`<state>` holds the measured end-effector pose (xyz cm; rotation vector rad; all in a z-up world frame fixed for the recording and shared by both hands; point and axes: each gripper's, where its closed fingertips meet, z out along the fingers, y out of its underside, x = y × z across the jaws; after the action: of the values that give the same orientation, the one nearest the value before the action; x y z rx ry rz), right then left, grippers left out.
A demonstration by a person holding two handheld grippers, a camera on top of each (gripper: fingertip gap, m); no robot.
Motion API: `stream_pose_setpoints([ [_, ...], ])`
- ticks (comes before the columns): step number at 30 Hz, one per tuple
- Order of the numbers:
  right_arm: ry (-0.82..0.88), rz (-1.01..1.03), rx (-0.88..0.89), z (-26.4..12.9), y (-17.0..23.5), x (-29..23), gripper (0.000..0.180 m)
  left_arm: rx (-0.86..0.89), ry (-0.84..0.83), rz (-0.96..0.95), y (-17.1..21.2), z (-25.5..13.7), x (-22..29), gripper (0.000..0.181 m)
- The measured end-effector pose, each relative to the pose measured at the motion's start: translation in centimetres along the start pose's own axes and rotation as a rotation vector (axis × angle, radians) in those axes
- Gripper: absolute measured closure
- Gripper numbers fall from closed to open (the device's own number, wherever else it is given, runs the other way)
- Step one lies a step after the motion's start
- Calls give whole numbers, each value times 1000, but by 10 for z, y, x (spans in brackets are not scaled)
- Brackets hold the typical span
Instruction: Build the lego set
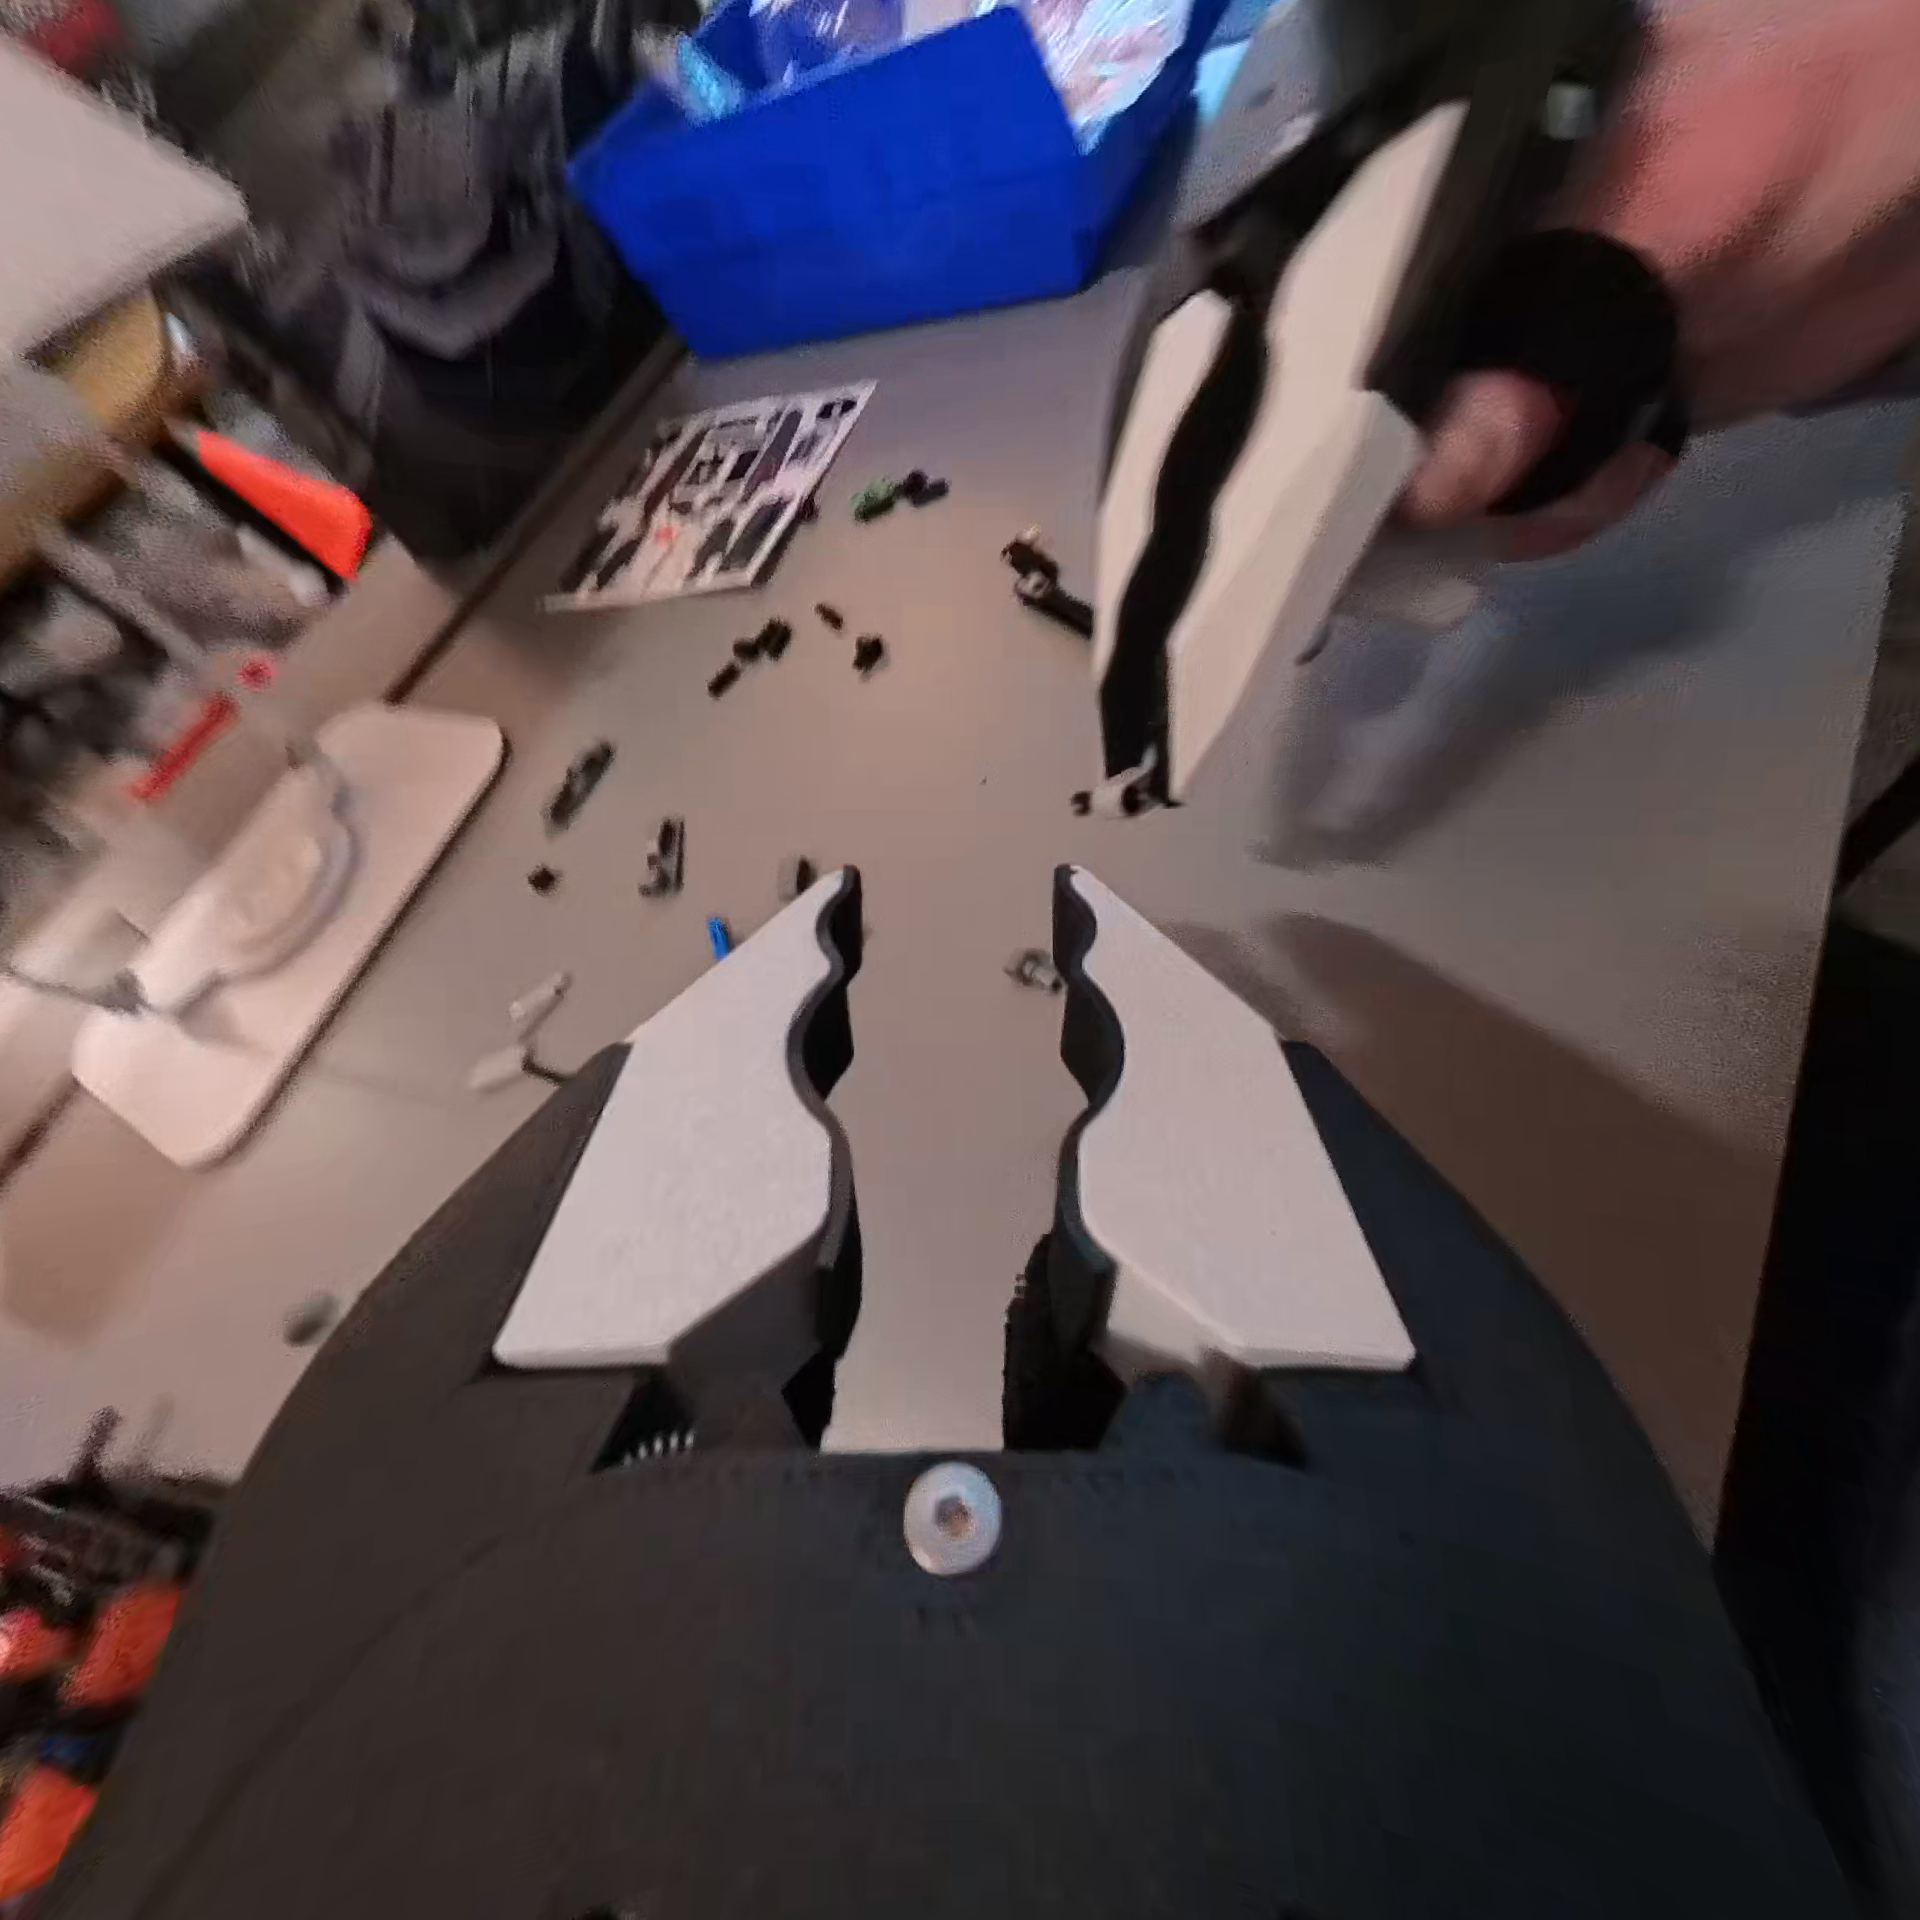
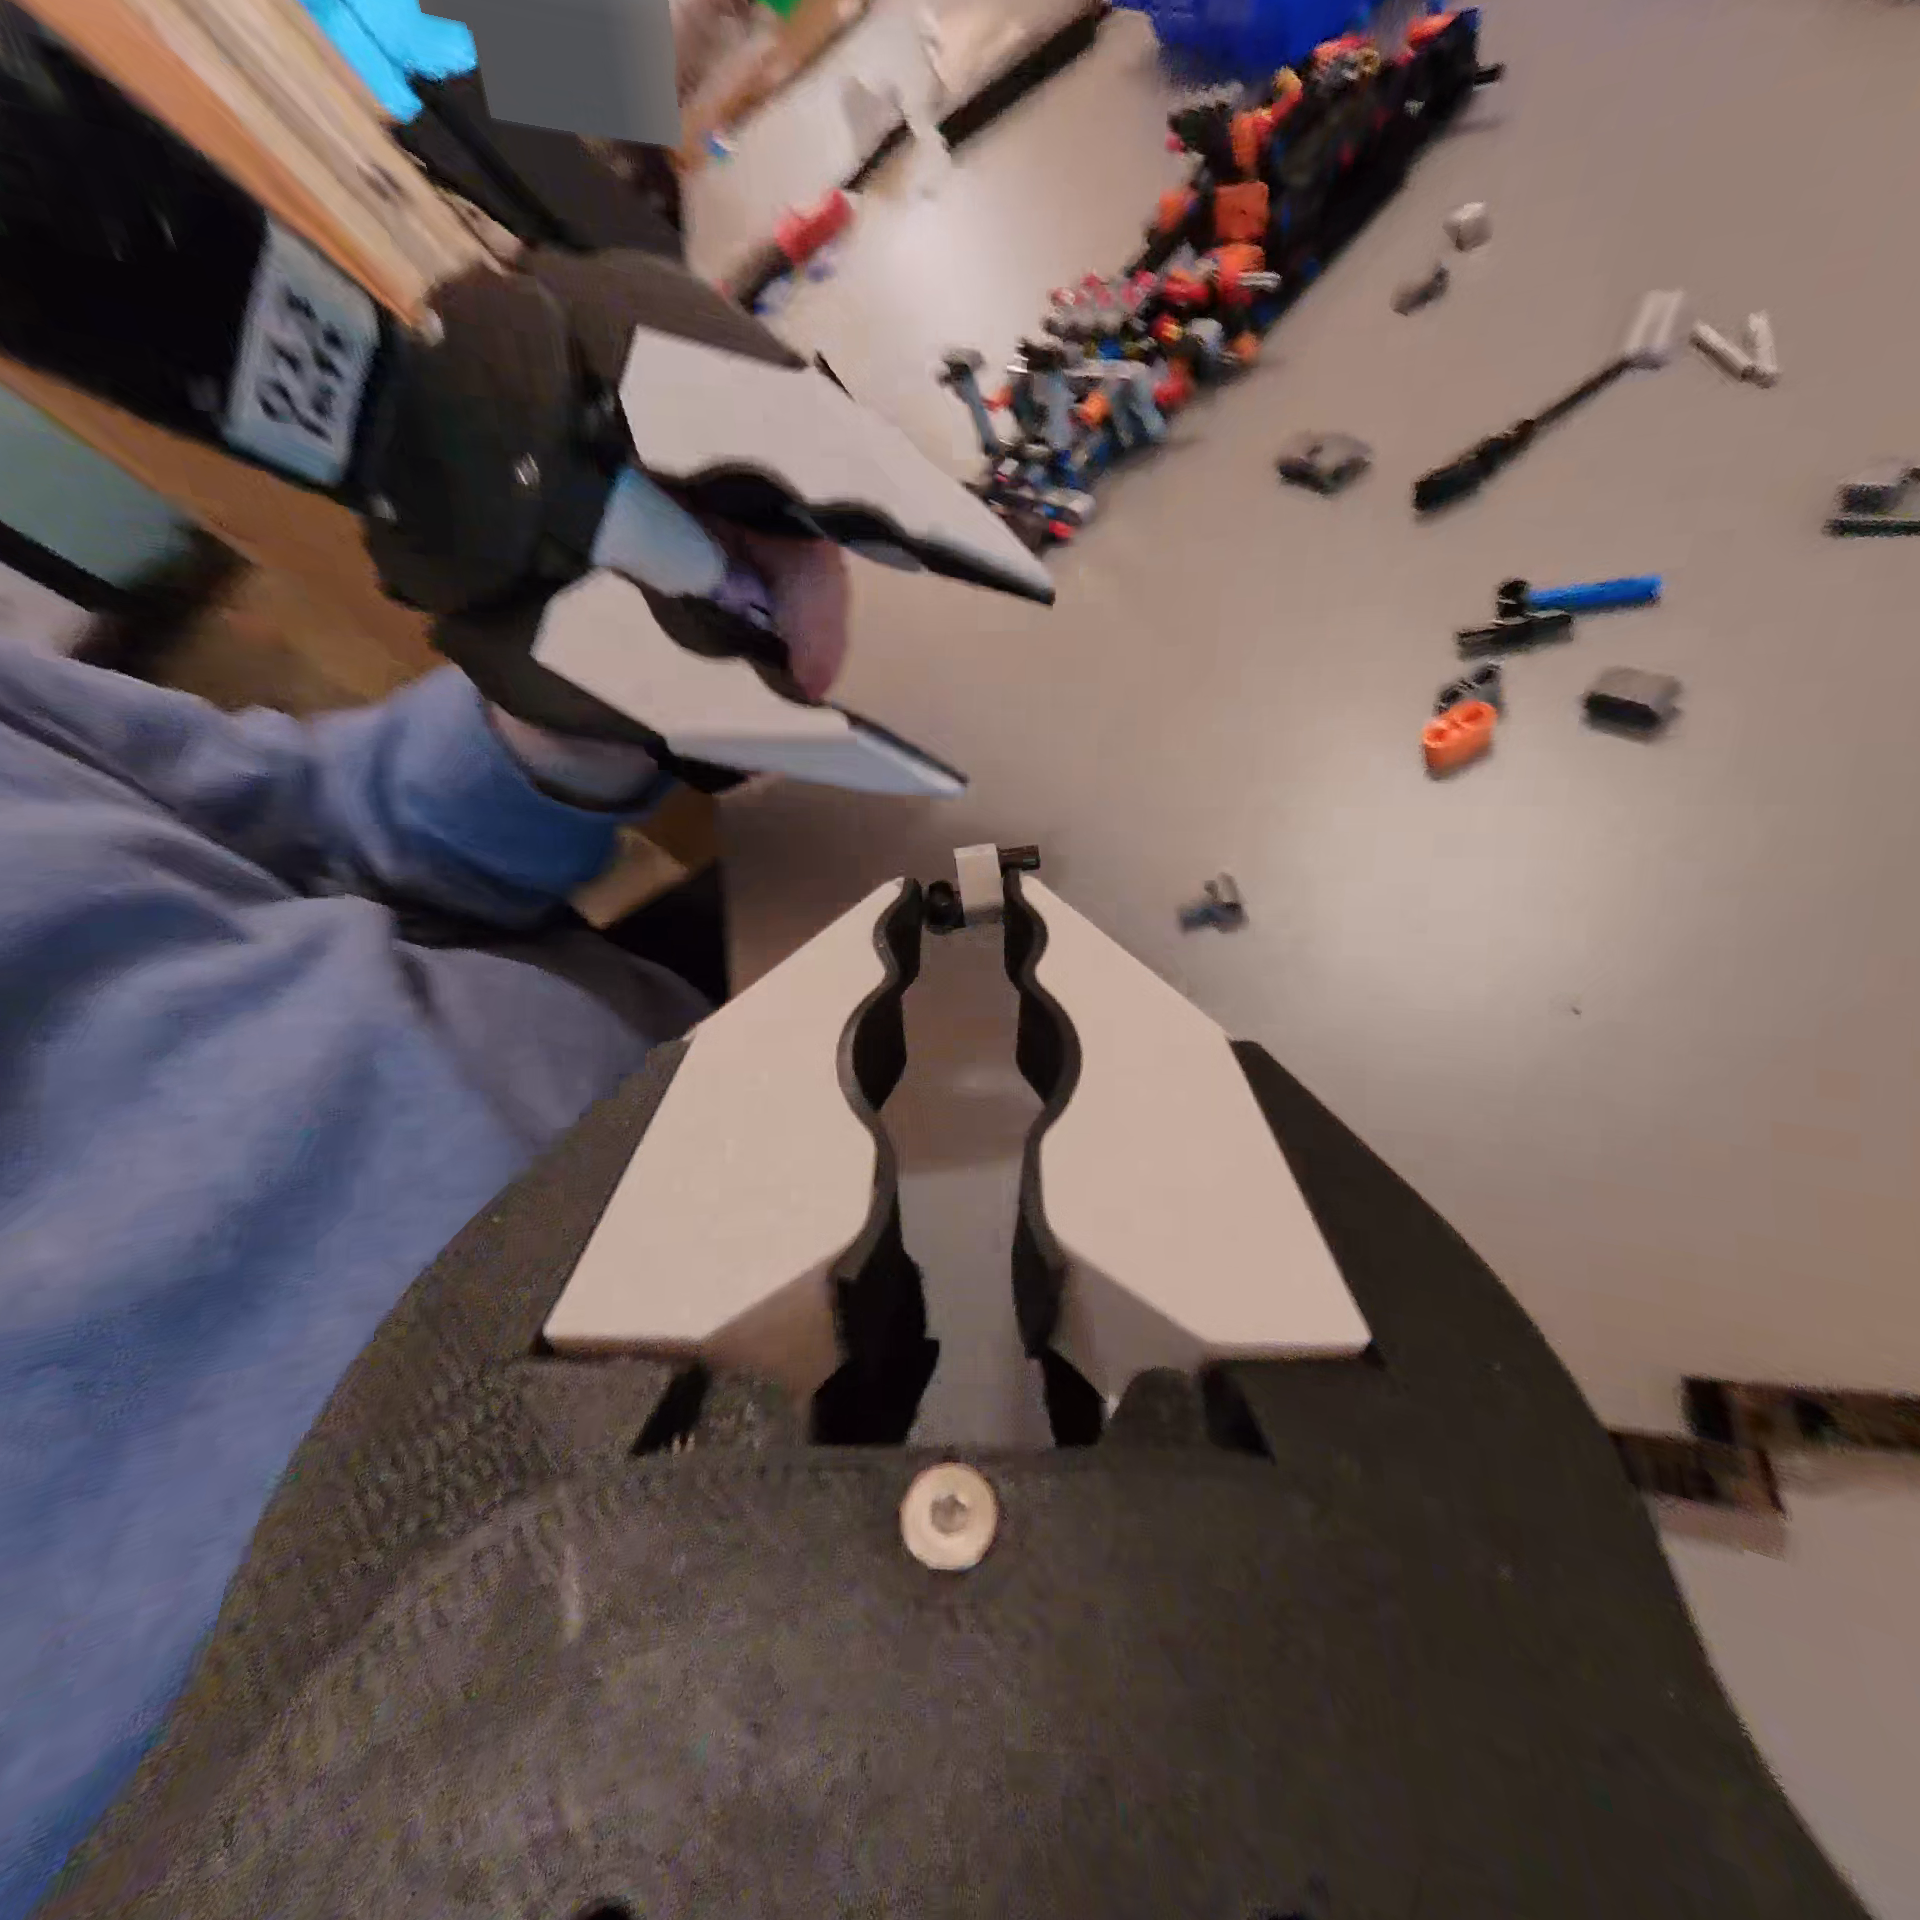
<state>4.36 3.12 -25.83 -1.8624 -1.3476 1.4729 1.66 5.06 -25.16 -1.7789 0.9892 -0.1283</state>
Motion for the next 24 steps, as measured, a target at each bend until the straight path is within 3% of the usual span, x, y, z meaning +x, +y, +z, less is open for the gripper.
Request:
stream_pose_setpoints([
  [5,-175,64,-35,-3,-8,-15,166,35,77,245,-19,-1,27,153],
  [13,-256,83,-134,-6,-12,-20,166,31,77,317,-22,4,32,173],
  [15,-245,67,-132,-5,-15,-18,162,38,78,272,-22,5,28,175],
  [18,-172,37,-50,-9,-27,-8,142,64,80,164,-23,4,18,175],
  [21,-23,-182,41,-18,-39,1,153,77,137,52,-24,5,15,175],
  [24,31,-364,7,-18,-35,-7,161,113,219,-48,-30,5,16,176],
])
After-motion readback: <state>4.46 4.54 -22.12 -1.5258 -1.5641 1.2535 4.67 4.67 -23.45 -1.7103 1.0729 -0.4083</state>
